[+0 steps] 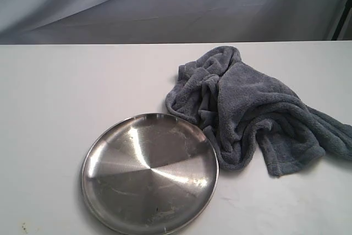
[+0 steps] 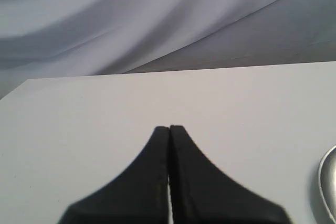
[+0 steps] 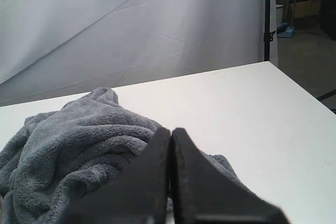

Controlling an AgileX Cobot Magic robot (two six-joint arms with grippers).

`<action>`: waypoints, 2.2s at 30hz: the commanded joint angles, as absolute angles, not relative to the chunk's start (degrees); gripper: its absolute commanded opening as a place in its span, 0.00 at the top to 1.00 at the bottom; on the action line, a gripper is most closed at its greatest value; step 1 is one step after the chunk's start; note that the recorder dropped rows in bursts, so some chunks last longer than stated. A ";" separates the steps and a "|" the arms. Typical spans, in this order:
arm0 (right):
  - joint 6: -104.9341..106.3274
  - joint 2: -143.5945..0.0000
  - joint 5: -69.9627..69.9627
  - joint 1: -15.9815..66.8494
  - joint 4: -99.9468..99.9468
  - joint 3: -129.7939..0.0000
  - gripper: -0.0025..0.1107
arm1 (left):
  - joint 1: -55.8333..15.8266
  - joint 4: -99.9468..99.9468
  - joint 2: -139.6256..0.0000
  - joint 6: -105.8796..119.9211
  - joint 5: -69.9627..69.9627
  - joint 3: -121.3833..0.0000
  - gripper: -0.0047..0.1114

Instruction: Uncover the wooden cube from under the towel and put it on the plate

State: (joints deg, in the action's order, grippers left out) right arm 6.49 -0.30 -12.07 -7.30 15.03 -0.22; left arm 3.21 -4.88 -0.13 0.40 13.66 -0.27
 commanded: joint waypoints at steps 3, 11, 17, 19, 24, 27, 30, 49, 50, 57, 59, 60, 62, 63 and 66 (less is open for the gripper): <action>6.92 0.00 -12.02 -7.22 15.29 0.00 0.98 | 3.38 -4.87 0.00 0.44 13.07 0.00 0.96; 6.92 0.00 -12.02 -7.22 15.29 0.00 0.98 | 3.38 -4.87 0.00 0.55 13.07 0.00 0.96; 6.92 0.00 -12.02 -7.22 15.29 0.00 0.98 | 3.38 -5.11 0.00 0.55 13.07 0.00 0.96; 6.92 0.00 -12.02 -7.22 15.29 0.00 0.98 | 3.38 -5.71 0.00 0.55 13.07 0.00 0.96; 6.92 0.00 -12.02 -7.22 15.29 0.00 0.98 | 3.38 -5.71 0.00 0.55 13.07 0.00 0.96; 6.92 0.00 -12.02 -7.22 15.29 0.00 0.98 | 3.38 -5.71 0.00 0.55 13.07 0.00 0.96; 6.92 0.00 -12.02 -7.22 15.29 0.00 0.98 | 3.38 -8.00 0.00 0.68 12.14 0.00 0.96; 6.92 0.00 -12.02 -7.22 15.29 0.00 0.98 | 3.38 -9.68 0.00 0.00 10.13 0.00 0.96; 6.92 0.00 -12.02 -7.22 15.29 0.00 0.98 | 3.38 -8.16 0.00 -0.71 10.00 0.00 0.96; 6.92 0.00 -12.02 -7.22 15.29 0.00 0.98 | 3.38 8.44 0.00 -1.94 6.50 0.00 0.96; 6.92 0.00 -12.02 -7.22 15.29 0.00 0.98 | 3.38 9.01 0.00 -1.94 4.64 0.00 0.96; 6.92 0.00 -12.02 -7.22 15.29 0.00 0.98 | 3.38 9.01 0.00 -1.94 3.37 0.00 0.96; 6.92 0.00 -12.02 -7.22 15.29 0.00 0.98 | 3.38 10.95 0.00 -4.72 1.99 0.00 0.96; 6.92 0.00 -12.02 -7.22 15.29 0.00 0.98 | 3.38 11.49 0.00 -5.55 1.82 0.00 0.96; 6.92 0.00 -12.02 -7.22 15.29 0.00 0.98 | 3.38 11.49 0.00 -5.97 2.86 0.00 0.96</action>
State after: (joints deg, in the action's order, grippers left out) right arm 6.49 -0.30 -12.07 -7.30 15.03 -0.22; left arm 3.21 10.38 -0.13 -4.55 3.13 -0.27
